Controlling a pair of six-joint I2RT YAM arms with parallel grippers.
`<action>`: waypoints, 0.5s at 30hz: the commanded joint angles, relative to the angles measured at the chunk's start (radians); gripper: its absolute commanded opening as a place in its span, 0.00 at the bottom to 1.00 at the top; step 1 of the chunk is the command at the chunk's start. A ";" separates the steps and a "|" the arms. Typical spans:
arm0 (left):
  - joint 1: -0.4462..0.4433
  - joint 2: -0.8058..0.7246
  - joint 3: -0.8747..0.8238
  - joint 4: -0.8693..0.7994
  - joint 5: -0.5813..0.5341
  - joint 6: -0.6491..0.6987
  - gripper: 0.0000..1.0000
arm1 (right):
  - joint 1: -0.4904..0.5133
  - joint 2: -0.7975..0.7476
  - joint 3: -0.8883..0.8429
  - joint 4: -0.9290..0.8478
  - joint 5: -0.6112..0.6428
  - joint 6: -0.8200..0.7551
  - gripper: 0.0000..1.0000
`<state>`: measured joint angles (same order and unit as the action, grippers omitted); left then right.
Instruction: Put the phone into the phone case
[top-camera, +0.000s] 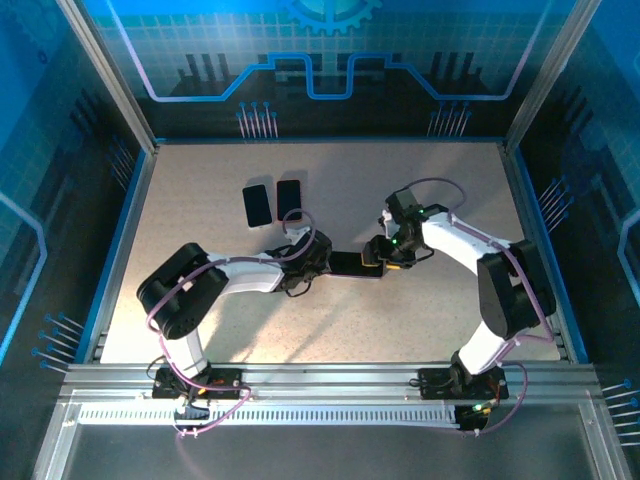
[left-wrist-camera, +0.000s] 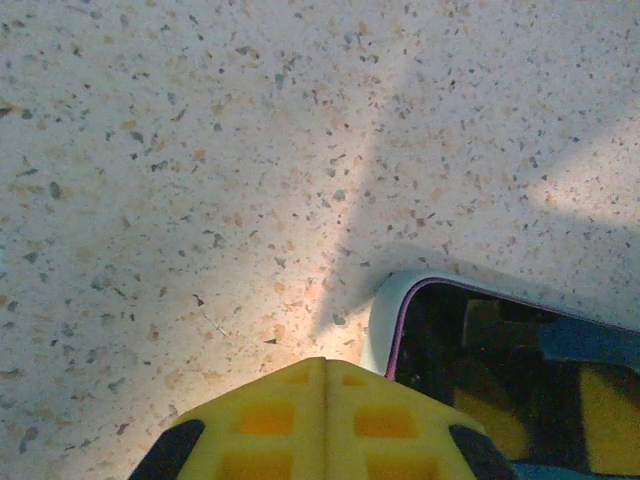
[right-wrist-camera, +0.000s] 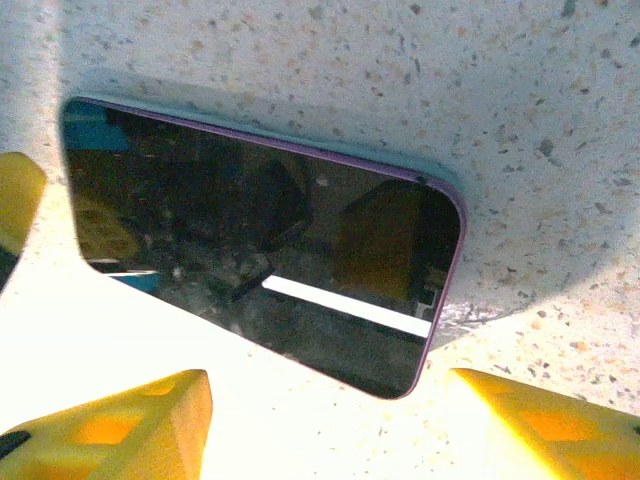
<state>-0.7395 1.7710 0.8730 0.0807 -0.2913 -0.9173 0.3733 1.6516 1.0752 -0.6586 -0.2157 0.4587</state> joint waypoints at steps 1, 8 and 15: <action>0.006 -0.026 0.002 -0.024 -0.007 0.004 0.00 | 0.012 -0.049 -0.015 -0.003 0.002 -0.001 0.62; 0.009 0.006 0.030 -0.052 -0.010 0.002 0.00 | -0.043 -0.044 -0.081 0.078 -0.027 -0.014 0.38; 0.035 0.016 0.022 -0.060 -0.005 -0.012 0.00 | -0.112 -0.022 -0.115 0.144 -0.073 -0.027 0.18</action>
<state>-0.7177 1.7702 0.8761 0.0498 -0.2916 -0.9176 0.2794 1.6127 0.9691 -0.5537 -0.2516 0.4446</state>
